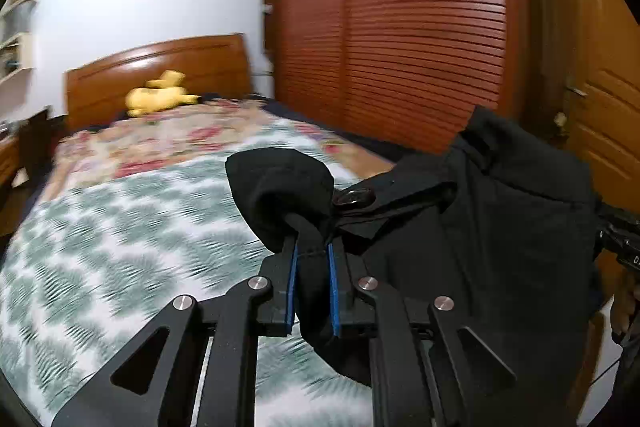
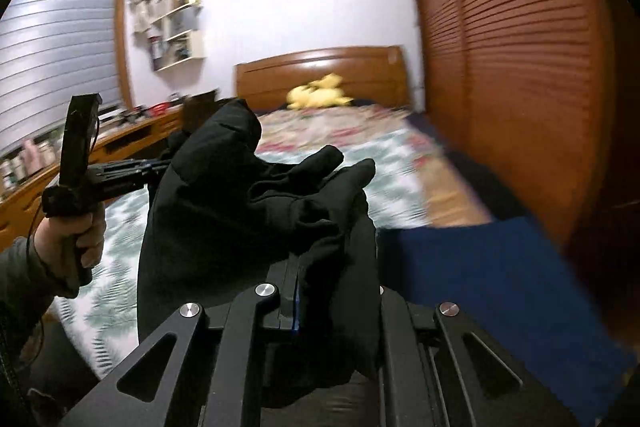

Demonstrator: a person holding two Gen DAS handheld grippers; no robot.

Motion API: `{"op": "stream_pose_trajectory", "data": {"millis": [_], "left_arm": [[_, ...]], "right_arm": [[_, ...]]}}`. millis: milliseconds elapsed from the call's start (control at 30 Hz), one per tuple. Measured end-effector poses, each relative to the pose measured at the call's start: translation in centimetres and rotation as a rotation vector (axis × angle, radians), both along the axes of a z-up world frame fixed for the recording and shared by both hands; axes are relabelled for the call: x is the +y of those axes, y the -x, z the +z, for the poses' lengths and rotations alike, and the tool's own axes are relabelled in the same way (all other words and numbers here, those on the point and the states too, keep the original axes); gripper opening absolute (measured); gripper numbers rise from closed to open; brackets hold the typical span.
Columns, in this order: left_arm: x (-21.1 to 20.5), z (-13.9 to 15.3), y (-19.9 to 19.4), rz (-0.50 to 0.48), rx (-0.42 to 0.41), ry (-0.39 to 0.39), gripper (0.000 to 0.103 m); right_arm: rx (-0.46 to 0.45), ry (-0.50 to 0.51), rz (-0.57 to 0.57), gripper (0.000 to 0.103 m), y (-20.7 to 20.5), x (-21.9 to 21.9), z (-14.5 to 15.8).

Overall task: Fold large clothes
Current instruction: 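Carry the coat with both grippers onto the stack of folded clothes and release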

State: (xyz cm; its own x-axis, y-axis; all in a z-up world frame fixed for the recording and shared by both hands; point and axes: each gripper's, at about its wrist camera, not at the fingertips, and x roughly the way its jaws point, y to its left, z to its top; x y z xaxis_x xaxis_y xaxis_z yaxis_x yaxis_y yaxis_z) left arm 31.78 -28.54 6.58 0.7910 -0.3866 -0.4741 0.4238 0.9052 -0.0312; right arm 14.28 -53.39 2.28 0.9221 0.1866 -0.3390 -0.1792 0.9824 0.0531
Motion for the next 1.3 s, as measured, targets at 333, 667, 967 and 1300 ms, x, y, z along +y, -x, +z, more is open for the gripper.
{"op": "stream_pose_trajectory", "data": {"millis": [333, 667, 967, 1300], "left_arm": [[-16.3, 3.1, -2.0, -0.21, -0.051, -0.027, 0.014], [-19.3, -1.4, -2.6, -0.238, 0.05, -0.126, 0.036], [-17.9, -1.8, -0.6, -0.286, 0.022, -0.142, 0.081], [-13.6, -1.9, 5.6, -0.324, -0.042, -0.082, 0.102]], "right_arm": [[-0.003, 0.025, -0.277, 0.012, 4.9, -11.0, 1.8], [0.148, 0.025, -0.429, 0.029, 6.1, -12.9, -3.0], [0.076, 0.062, -0.563, 0.077, 7.4, -11.7, -0.8], [-0.015, 0.175, -0.39, 0.072, 8.3, -4.5, 3.0]]}}
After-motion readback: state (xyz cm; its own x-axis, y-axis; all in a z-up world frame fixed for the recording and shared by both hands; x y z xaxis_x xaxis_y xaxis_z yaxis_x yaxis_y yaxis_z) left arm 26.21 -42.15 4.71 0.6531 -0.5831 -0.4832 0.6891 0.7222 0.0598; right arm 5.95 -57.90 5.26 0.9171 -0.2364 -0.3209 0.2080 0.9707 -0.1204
